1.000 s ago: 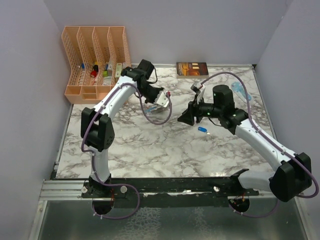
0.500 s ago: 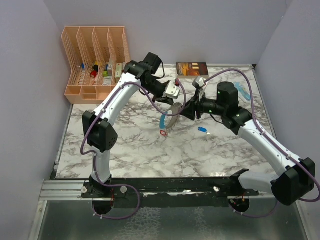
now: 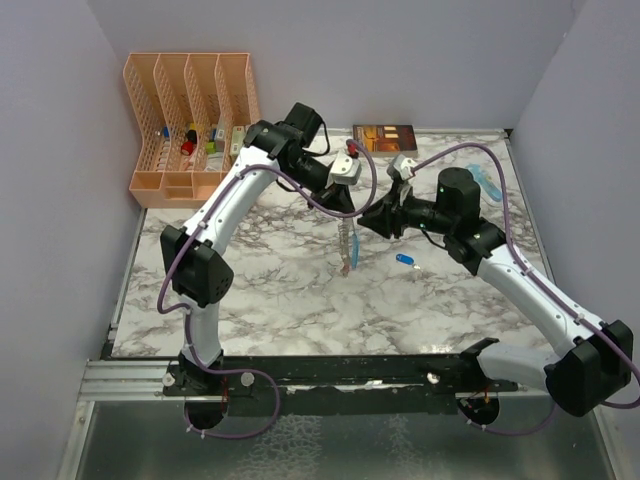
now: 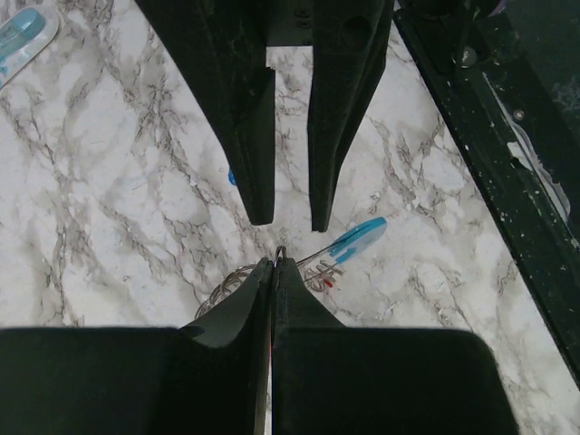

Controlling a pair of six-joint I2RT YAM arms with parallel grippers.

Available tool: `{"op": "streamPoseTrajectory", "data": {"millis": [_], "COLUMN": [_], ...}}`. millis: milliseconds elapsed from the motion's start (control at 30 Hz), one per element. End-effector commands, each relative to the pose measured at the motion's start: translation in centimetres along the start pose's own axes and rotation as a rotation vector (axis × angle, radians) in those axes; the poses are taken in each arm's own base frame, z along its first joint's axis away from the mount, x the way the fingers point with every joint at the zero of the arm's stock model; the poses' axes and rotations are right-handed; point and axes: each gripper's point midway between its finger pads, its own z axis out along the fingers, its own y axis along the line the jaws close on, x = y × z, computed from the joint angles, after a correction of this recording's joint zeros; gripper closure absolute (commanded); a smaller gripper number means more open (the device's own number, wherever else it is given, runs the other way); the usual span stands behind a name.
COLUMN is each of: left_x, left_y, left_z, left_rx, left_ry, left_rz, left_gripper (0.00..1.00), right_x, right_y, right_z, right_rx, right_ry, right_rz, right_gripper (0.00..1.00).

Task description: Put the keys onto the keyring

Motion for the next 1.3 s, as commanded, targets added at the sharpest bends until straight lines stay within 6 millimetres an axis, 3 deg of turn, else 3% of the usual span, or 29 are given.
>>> {"op": "streamPoseTrajectory", "data": {"millis": [0, 400, 700, 833, 1033, 1133, 1267], "left_x": [-4.6, -5.5, -6.7, -6.6, -6.0, -6.7, -6.6], "left_y": [-2.7, -2.6, -2.5, -2.0, -1.1, 0.3, 2.0], "left_z": [-0.6, -0.1, 0.0, -0.1, -0.7, -2.2, -4.3], "left_rx": [0.035, 0.033, 0.036, 0.01, -0.019, -0.058, -0.109], "left_ry": [-0.085, -0.086, -0.115, -0.097, -0.098, -0.148, -0.205], "left_rz": [0.044, 0.047, 0.047, 0.031, 0.011, -0.006, -0.076], "left_gripper": [1.0, 1.0, 1.0, 0.77, 0.65, 0.55, 0.51], "right_x": [-2.2, -2.2, -2.4, -3.5, -5.1, -5.6, -6.5], "right_y": [-0.2, 0.2, 0.6, 0.8, 1.0, 0.9, 1.0], "right_z": [0.1, 0.6, 0.6, -0.2, -2.0, -2.8, -3.8], "right_rx": [0.003, -0.041, -0.065, -0.032, 0.039, 0.077, 0.116], "right_ry": [-0.064, -0.046, -0.064, -0.132, -0.236, -0.27, -0.318], "right_rz": [-0.081, -0.067, -0.061, -0.078, -0.123, -0.135, -0.147], "right_gripper": [0.77, 0.94, 0.99, 0.99, 0.99, 0.99, 0.99]}}
